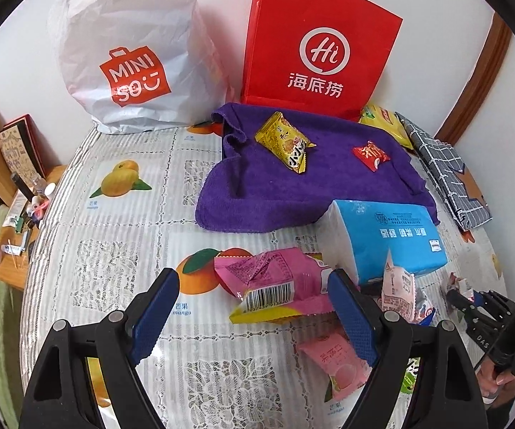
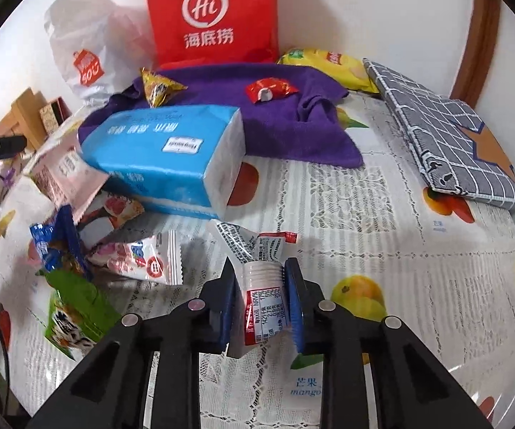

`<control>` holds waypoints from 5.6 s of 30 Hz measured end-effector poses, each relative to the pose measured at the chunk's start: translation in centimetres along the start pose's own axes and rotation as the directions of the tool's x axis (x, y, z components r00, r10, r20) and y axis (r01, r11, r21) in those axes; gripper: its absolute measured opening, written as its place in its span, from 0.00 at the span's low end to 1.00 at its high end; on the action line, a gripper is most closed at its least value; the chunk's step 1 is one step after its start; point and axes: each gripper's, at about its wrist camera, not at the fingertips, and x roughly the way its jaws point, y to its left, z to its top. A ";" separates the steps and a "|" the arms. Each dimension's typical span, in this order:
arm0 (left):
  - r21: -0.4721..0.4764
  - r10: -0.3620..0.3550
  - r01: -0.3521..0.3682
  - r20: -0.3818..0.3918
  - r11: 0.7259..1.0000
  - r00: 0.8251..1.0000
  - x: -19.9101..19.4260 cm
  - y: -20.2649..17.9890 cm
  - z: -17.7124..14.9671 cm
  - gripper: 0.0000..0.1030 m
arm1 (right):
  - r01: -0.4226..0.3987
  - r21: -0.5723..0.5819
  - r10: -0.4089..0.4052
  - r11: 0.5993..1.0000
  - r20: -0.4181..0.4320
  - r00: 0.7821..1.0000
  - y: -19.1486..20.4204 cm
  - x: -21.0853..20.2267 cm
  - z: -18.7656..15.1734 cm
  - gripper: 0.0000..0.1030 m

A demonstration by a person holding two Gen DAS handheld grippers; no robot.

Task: Organize snacks
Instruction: 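Grasp the white wrapped packet with the right tool while the left tool approaches the pink bag, then lift the white packet with the right tool while the left tool closes in on the pink bag, then carry the white packet with the right tool while the left tool carries the pink bag toward the purple towel, then lower the white packet over the purple towel with the right tool while the left tool lowers the pink bag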

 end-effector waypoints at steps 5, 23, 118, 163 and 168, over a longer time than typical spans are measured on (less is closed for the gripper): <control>-0.002 -0.010 0.010 -0.008 1.000 1.000 0.8 -0.2 0.5 0.82 | 0.003 0.020 -0.004 1.000 0.022 1.000 -0.2 -0.8 0.6 0.24; -0.030 -0.047 0.045 -0.078 0.999 0.996 5.1 -0.5 1.4 0.82 | 0.012 0.046 -0.013 0.999 0.020 1.000 -0.9 -0.7 1.7 0.24; -0.028 -0.160 0.161 0.040 0.986 0.986 -3.5 -0.9 -0.5 0.71 | -0.004 0.023 0.001 1.000 0.149 0.989 1.7 -7.1 3.8 0.24; 0.058 -0.230 0.227 0.061 0.972 0.971 0.4 -5.9 11.8 0.71 | -0.036 -0.012 0.038 0.999 0.191 0.981 2.6 -1.0 18.1 0.24; 0.058 -0.230 0.226 0.061 0.972 0.971 1.4 -5.8 13.3 0.71 | -0.034 -0.013 0.036 0.999 0.192 0.981 2.4 0.1 19.6 0.24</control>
